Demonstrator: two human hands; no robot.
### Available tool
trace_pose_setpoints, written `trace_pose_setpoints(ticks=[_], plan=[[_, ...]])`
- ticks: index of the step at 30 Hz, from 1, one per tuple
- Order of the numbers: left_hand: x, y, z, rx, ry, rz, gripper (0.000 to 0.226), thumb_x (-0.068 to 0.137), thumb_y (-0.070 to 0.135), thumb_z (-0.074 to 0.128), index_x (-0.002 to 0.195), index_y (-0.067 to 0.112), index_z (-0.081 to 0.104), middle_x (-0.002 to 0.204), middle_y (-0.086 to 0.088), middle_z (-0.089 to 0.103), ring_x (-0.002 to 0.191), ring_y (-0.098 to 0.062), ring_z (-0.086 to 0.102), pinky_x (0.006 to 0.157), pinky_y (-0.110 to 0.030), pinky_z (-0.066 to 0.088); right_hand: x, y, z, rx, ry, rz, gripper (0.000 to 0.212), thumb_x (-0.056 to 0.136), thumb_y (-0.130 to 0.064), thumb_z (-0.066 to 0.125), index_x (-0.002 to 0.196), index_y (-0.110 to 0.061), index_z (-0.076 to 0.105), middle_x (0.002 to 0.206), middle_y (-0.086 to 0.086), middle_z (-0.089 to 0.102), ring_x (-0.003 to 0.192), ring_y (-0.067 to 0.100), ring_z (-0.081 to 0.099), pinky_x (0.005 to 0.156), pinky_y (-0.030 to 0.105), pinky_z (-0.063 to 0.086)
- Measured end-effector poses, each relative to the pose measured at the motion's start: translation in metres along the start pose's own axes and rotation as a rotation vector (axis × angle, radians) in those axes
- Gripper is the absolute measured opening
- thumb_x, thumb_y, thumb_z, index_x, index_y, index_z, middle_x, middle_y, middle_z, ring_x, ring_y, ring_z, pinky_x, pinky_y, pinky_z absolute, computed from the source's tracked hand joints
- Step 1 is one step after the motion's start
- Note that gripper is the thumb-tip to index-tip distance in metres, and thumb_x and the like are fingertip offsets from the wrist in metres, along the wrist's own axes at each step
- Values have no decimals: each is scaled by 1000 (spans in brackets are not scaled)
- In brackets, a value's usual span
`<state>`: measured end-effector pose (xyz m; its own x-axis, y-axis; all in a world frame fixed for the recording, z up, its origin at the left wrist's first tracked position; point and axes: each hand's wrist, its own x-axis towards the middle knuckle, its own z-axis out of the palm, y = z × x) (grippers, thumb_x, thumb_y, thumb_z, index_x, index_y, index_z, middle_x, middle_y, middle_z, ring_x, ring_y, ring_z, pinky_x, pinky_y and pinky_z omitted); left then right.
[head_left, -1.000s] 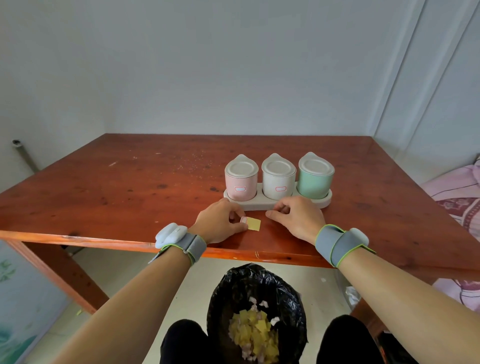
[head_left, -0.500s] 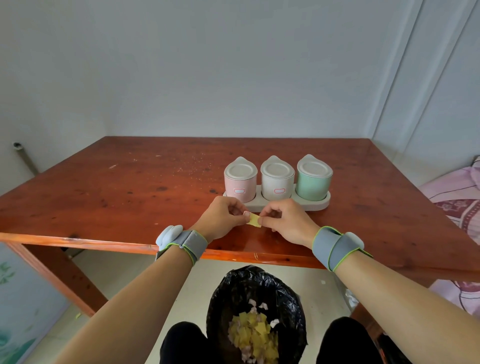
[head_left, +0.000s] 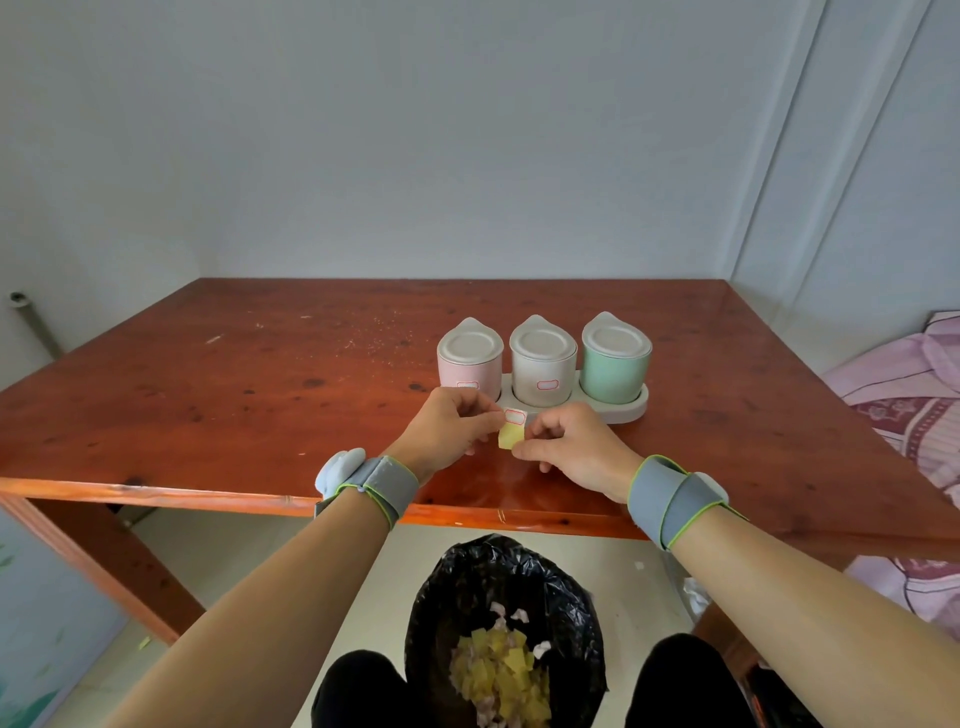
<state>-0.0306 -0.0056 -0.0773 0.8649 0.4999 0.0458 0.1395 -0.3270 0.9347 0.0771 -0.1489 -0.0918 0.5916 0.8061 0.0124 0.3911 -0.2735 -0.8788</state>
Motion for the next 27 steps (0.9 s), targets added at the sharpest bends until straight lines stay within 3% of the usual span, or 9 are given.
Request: trace_pose_setpoints(ticks=[4,7,12,16,19,24,27], plan=[[2,0,3,33,1,4,12,89,8,59,90,-3,64,72,-12,60,61,-15,51,54,-20,44,-3,-2,-6,20,18,-7,12,81,-17,75,89,-8,73,70,3,63,55,10,55,59,15,45],[3,-1,4,106,-30,39,10,89,9,59,87,1,65,68,-7,61,58,-11,52,56,-17,44,-3,-3,-13,70,69,-17,17,82,-18,74,95,-9,73,74,4,63,56,11,56,60,18,46],[4,-1,9,146,-67,55,9,88,10,61,88,3,67,67,-3,64,55,-4,56,55,-12,45,-2,-1,-18,54,62,0,13,82,-18,75,90,-9,73,68,2,62,56,11,56,60,20,45],[4,-2,13,49,-65,24,12,88,12,63,92,1,66,69,-7,63,61,-14,55,58,-21,47,-5,-1,-19,95,81,5,10,83,-15,72,88,-6,72,63,0,63,50,8,52,52,13,41],[2,-3,15,15,-107,-3,16,84,13,68,97,4,67,78,-8,65,65,-14,55,57,-19,46,-6,-1,-21,208,113,25,10,84,-11,70,88,-2,71,64,1,63,51,11,49,42,9,35],[4,-3,15,-24,-95,-19,4,85,10,66,85,10,71,67,-4,62,60,-9,56,59,-21,46,-7,0,-23,230,133,39,16,84,-15,71,87,0,71,73,6,64,56,14,49,41,8,34],[6,-2,16,-137,-67,-35,10,86,7,64,80,13,69,63,0,63,56,-7,57,58,-22,46,-8,2,-23,206,129,55,18,83,-16,70,87,2,71,73,5,65,57,14,50,40,8,33]])
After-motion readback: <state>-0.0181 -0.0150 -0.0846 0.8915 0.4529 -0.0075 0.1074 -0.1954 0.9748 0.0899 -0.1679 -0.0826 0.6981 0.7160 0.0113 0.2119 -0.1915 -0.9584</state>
